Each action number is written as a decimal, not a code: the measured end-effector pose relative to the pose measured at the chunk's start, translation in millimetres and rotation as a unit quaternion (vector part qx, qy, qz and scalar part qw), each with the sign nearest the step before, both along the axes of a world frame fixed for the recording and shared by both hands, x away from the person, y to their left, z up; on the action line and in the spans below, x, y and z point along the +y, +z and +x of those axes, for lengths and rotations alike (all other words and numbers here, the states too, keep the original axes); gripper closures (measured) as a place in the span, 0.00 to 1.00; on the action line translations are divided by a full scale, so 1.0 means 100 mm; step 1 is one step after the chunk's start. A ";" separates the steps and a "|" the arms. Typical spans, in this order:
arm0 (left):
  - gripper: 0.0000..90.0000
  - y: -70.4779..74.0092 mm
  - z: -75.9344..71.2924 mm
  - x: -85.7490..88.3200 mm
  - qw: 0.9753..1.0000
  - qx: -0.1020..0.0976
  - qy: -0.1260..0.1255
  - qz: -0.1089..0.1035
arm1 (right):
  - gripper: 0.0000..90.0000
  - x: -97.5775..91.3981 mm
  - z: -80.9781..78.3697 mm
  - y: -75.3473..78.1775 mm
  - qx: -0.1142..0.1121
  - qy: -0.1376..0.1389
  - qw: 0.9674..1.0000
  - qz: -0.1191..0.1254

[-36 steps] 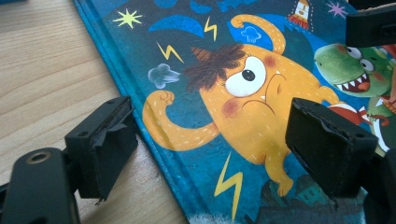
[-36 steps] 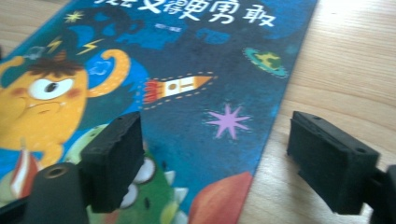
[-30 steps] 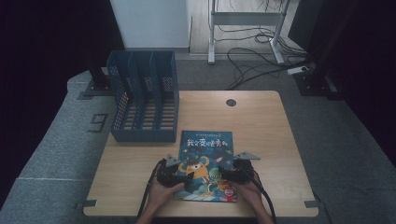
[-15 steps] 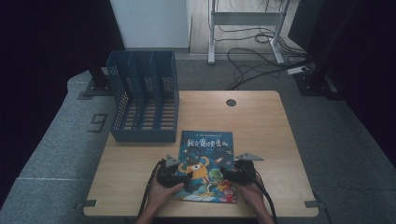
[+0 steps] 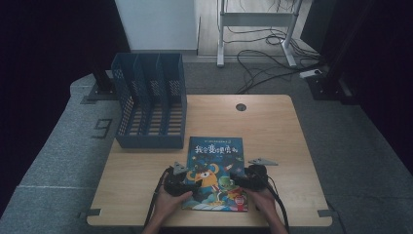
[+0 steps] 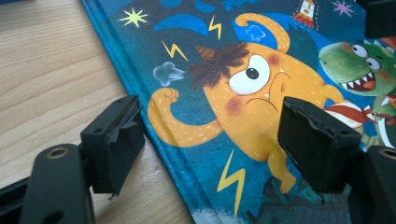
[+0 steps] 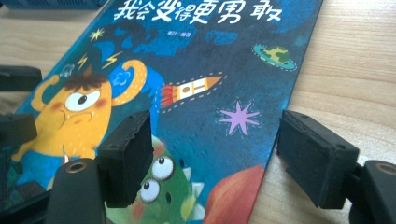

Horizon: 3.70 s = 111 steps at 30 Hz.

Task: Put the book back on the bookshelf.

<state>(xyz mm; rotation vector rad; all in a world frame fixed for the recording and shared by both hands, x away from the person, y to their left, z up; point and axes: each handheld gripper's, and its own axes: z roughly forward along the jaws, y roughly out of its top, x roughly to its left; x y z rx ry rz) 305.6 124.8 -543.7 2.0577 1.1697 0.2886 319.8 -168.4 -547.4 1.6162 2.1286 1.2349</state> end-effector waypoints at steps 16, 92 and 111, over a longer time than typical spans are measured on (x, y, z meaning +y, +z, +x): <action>0.25 0.00 0.01 -0.05 1.000 0.001 -0.002 -0.002 | 0.29 -0.12 0.05 0.08 0.009 -0.012 0.999 0.052; 0.21 0.00 0.05 0.04 0.999 0.016 -0.006 -0.033 | 0.35 -0.48 0.12 0.15 0.096 0.003 0.961 0.259; 0.21 0.00 0.06 0.05 0.999 0.016 -0.003 -0.033 | 0.36 -0.48 0.11 0.11 0.122 0.006 0.958 0.258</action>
